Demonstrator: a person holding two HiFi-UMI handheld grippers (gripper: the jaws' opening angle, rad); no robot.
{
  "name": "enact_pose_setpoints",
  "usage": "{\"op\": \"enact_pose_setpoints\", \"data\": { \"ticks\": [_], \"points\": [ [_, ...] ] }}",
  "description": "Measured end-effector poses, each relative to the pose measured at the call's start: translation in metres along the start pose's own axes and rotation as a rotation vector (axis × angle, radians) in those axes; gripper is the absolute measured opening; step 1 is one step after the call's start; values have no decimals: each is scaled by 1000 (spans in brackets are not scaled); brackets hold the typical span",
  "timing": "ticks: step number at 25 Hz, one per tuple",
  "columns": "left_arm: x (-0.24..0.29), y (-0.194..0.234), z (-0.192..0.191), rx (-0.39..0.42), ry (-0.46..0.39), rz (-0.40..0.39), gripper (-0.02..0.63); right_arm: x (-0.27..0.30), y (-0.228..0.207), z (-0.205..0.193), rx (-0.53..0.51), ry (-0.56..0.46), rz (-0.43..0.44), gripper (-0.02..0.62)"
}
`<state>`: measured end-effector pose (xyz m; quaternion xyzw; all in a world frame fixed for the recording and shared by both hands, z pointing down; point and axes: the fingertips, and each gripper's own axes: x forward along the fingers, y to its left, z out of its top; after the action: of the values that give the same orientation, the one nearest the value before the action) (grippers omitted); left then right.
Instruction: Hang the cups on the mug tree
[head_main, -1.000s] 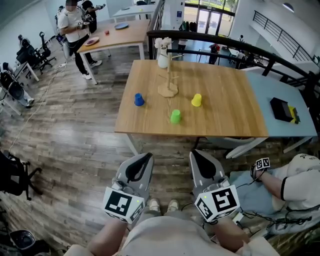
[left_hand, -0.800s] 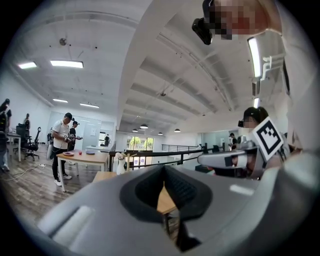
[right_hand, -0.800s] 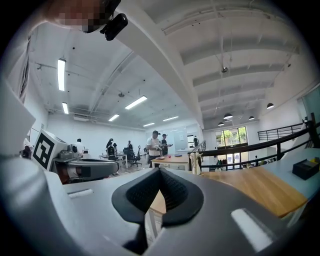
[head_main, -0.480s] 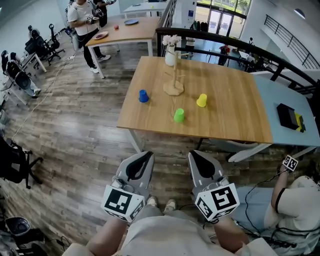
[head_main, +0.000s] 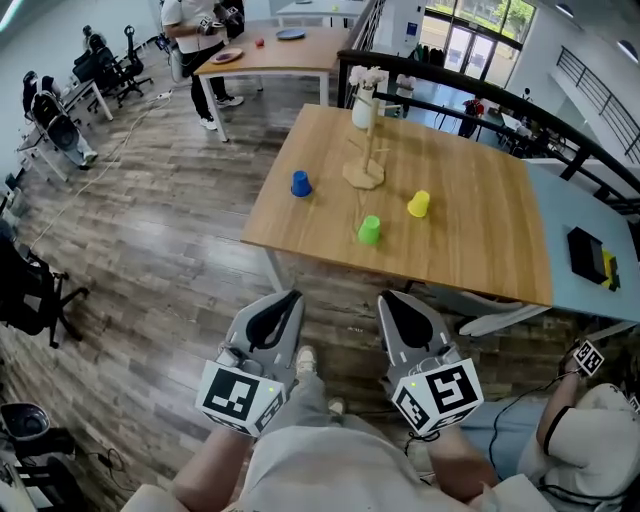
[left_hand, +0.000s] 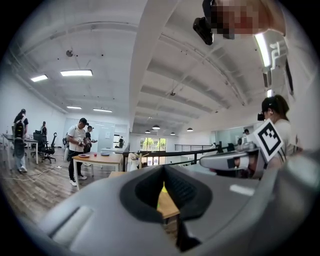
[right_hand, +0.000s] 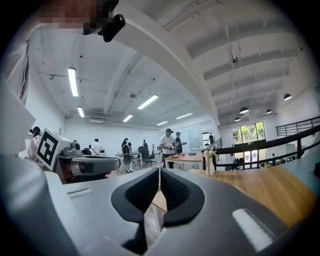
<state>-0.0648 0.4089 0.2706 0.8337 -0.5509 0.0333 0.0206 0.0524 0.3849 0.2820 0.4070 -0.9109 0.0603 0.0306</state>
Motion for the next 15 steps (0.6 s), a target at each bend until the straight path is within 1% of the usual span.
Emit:
{"op": "enact_pose_setpoints", "data": {
  "ticks": [4,15],
  "points": [
    [18,12,-6,-8,10,5,0,21,-10,-4,-6,22,15,28],
    [98,65,-32,-30,40,-17,0,106,-52,-22,-4,74,20,28]
  ]
}}
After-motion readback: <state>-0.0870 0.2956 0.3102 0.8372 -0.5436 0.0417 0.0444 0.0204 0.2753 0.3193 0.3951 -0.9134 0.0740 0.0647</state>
